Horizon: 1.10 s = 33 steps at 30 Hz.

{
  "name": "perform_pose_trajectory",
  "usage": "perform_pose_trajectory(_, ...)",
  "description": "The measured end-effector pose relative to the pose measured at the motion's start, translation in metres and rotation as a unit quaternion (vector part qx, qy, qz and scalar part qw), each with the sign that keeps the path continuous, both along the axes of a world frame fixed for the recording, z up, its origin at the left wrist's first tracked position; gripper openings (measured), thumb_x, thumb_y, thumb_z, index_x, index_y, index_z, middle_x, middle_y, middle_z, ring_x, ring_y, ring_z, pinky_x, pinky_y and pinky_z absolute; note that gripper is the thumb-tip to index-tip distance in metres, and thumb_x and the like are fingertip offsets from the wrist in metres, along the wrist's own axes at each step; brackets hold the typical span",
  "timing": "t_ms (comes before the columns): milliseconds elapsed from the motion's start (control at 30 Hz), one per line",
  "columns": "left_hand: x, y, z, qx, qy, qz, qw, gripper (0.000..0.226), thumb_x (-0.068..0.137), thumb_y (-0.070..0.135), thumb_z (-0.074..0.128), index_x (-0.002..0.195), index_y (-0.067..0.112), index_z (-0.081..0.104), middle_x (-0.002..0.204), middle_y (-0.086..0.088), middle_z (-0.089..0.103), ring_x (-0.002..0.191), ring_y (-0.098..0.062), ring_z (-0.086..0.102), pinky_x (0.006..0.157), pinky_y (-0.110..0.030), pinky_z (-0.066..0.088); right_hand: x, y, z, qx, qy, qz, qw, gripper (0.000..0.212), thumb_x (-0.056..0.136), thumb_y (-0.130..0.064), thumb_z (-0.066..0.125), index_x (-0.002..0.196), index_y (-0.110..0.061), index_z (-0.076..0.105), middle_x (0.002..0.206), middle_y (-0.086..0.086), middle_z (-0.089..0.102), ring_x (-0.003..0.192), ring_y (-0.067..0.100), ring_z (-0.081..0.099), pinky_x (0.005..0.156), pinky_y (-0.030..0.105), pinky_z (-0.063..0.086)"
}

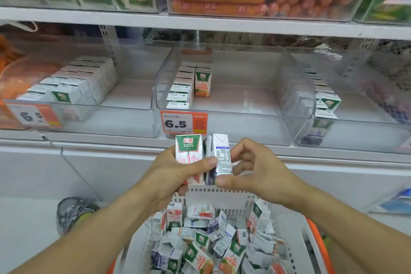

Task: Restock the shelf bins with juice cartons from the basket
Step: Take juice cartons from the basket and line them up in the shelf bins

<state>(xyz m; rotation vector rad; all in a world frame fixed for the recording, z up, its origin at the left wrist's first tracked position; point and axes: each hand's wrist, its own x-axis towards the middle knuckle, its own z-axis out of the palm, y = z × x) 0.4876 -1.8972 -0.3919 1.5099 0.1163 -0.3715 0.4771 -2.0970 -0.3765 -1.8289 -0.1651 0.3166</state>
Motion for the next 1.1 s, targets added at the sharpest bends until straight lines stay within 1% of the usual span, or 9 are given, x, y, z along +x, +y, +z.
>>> perform_pose_trajectory(167, 0.004, 0.004, -0.002, 0.006, 0.005, -0.045, 0.999, 0.067, 0.051, 0.033, 0.094, 0.111, 0.013, 0.069, 0.084, -0.018, 0.069, 0.051, -0.012, 0.051, 0.037, -0.018, 0.025, 0.003, -0.017, -0.001, 0.103, 0.083, 0.009, 0.991, 0.034, 0.074, -0.017, 0.079, 0.1, -0.003, 0.062, 0.098, 0.013, 0.069, 0.084, 0.023, 0.071, 0.077, 0.027, 0.056)
perform_pose_trajectory(300, -0.002, -0.01, -0.002, -0.018, 0.01, -0.106, 0.994, 0.057, 0.061, 0.035, 0.089, 0.111, 0.014, 0.071, 0.083, -0.023, 0.065, 0.05, -0.011, 0.049, 0.036, -0.017, 0.025, 0.004, -0.033, 0.002, 0.159, 0.167, 0.036, 0.972, 0.064, 0.073, -0.007, 0.079, 0.131, -0.017, 0.055, 0.12, 0.02, 0.065, 0.1, 0.039, 0.068, 0.078, 0.04, 0.059)
perform_pose_trajectory(500, -0.006, -0.046, 0.008, -0.109, 0.049, -0.098, 0.988, 0.037, 0.079, 0.026, 0.07, 0.103, 0.0, 0.061, 0.083, -0.022, 0.062, 0.04, -0.015, 0.049, 0.031, -0.02, 0.028, 0.0, -0.077, 0.017, 0.209, 0.129, 0.027, 0.969, 0.069, 0.066, -0.014, 0.084, 0.129, -0.011, 0.056, 0.107, 0.021, 0.069, 0.092, 0.035, 0.066, 0.078, 0.042, 0.058)
perform_pose_trajectory(633, -0.005, -0.071, 0.011, -0.129, 0.038, -0.08, 0.988, 0.033, 0.084, 0.018, 0.061, 0.112, 0.001, 0.057, 0.107, -0.027, 0.07, 0.088, -0.039, 0.073, 0.029, -0.02, 0.03, -0.006, -0.121, 0.044, 0.264, -0.01, -0.085, 0.961, 0.074, 0.054, -0.03, 0.094, 0.119, -0.014, 0.062, 0.102, 0.019, 0.07, 0.081, 0.031, 0.071, 0.076, 0.042, 0.059)
perform_pose_trajectory(733, -0.002, -0.087, 0.006, -0.123, 0.034, -0.077, 0.989, 0.023, 0.092, 0.012, 0.057, 0.112, 0.002, 0.058, 0.11, -0.023, 0.071, 0.097, -0.04, 0.071, 0.029, -0.019, 0.03, 0.001, -0.159, 0.065, 0.163, -0.187, -0.228, 0.942, 0.06, 0.061, -0.033, 0.091, 0.11, -0.012, 0.063, 0.102, 0.018, 0.072, 0.086, 0.03, 0.072, 0.079, 0.044, 0.06)
perform_pose_trajectory(833, 0.002, -0.099, 0.0, -0.108, 0.031, -0.084, 0.99, 0.023, 0.095, 0.01, 0.054, 0.116, 0.001, 0.056, 0.109, -0.022, 0.071, 0.096, -0.04, 0.071, 0.029, -0.02, 0.029, 0.019, -0.195, 0.084, -0.065, -0.277, -0.344, 0.895, 0.053, 0.062, -0.035, 0.091, 0.103, -0.013, 0.067, 0.087, 0.009, 0.075, 0.073, 0.016, 0.075, 0.066, 0.033, 0.062)
perform_pose_trajectory(933, 0.005, -0.106, -0.007, -0.092, 0.03, -0.079, 0.992, 0.022, 0.095, 0.009, 0.054, 0.116, 0.002, 0.056, 0.108, -0.021, 0.072, 0.094, -0.039, 0.072, 0.03, -0.02, 0.029, 0.047, -0.219, 0.097, -0.347, -0.209, -0.327, 0.854, 0.053, 0.055, -0.048, 0.09, 0.091, -0.015, 0.068, 0.068, -0.001, 0.07, 0.051, 0.001, 0.066, 0.047, 0.01, 0.047)
perform_pose_trajectory(1033, 0.01, -0.109, -0.016, -0.084, 0.028, -0.069, 0.994, 0.021, 0.094, 0.009, 0.056, 0.114, 0.003, 0.058, 0.106, -0.021, 0.073, 0.091, -0.038, 0.073, 0.031, -0.021, 0.029, 0.075, -0.226, 0.091, -0.443, -0.148, -0.284, 0.837, 0.065, 0.052, -0.048, 0.089, 0.098, -0.006, 0.071, 0.067, 0.007, 0.07, 0.057, 0.016, 0.07, 0.055, 0.018, 0.05)
perform_pose_trajectory(1100, 0.014, -0.108, -0.02, -0.083, 0.026, -0.063, 0.994, 0.022, 0.093, 0.01, 0.057, 0.113, 0.003, 0.058, 0.106, -0.02, 0.073, 0.092, -0.038, 0.073, 0.03, -0.022, 0.03, 0.089, -0.224, 0.078, -0.446, -0.127, -0.269, 0.844, 0.075, 0.053, -0.04, 0.093, 0.115, -0.005, 0.071, 0.087, 0.017, 0.073, 0.071, 0.025, 0.073, 0.068, 0.031, 0.056)
